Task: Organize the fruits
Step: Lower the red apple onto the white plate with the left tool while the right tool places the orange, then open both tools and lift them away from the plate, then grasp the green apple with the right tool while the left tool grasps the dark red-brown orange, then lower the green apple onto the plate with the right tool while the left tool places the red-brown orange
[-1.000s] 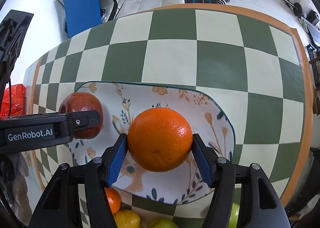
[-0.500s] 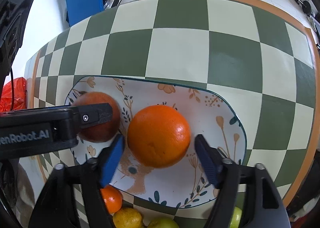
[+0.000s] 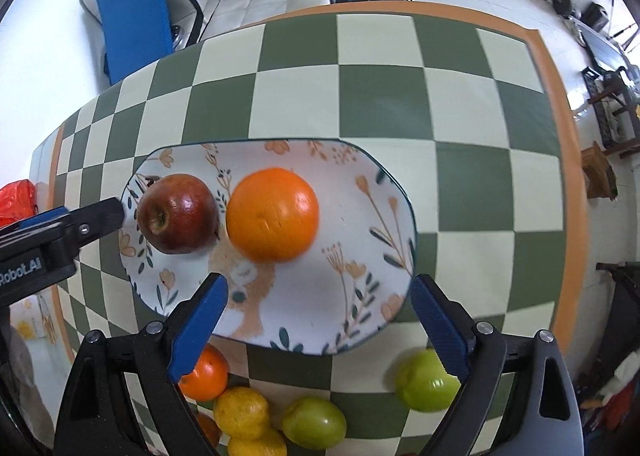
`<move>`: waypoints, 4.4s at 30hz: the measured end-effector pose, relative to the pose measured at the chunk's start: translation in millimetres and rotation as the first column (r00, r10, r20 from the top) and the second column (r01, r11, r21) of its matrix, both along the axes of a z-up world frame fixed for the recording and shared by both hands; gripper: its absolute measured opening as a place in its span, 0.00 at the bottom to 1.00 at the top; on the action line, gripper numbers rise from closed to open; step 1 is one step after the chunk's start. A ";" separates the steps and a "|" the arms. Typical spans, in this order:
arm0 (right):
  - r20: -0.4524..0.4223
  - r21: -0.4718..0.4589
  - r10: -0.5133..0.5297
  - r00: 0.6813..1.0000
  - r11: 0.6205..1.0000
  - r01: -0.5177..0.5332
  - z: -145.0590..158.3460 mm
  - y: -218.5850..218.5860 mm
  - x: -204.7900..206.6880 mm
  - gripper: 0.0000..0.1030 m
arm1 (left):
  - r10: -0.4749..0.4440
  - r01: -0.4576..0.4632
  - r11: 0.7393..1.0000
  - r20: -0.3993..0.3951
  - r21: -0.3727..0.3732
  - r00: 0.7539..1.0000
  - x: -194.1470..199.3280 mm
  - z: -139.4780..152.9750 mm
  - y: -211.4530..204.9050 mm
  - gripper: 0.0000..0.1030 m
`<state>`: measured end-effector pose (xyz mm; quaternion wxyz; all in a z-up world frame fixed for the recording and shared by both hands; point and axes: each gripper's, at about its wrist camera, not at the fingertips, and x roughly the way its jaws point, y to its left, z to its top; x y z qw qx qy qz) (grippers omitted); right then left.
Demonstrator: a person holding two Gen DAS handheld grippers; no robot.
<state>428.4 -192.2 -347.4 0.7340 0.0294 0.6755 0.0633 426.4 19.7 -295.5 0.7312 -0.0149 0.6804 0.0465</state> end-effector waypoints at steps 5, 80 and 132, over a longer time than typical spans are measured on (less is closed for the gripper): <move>0.060 -0.032 -0.016 0.998 0.999 0.018 20.7 -4.2 -28.5 0.92 | -0.012 0.009 0.999 0.078 0.042 0.997 -37.7 23.0 3.0 0.83; -0.163 0.134 -0.042 0.986 0.989 0.064 -65.5 -22.7 -204.0 0.60 | -0.143 0.144 0.990 -0.189 -0.011 0.972 -229.3 -82.4 -21.0 0.51; -0.116 0.259 -0.068 0.991 0.961 0.097 -55.8 35.9 -5.1 0.68 | 0.001 -0.017 0.994 -0.154 -0.104 0.988 -9.1 -57.7 29.8 0.52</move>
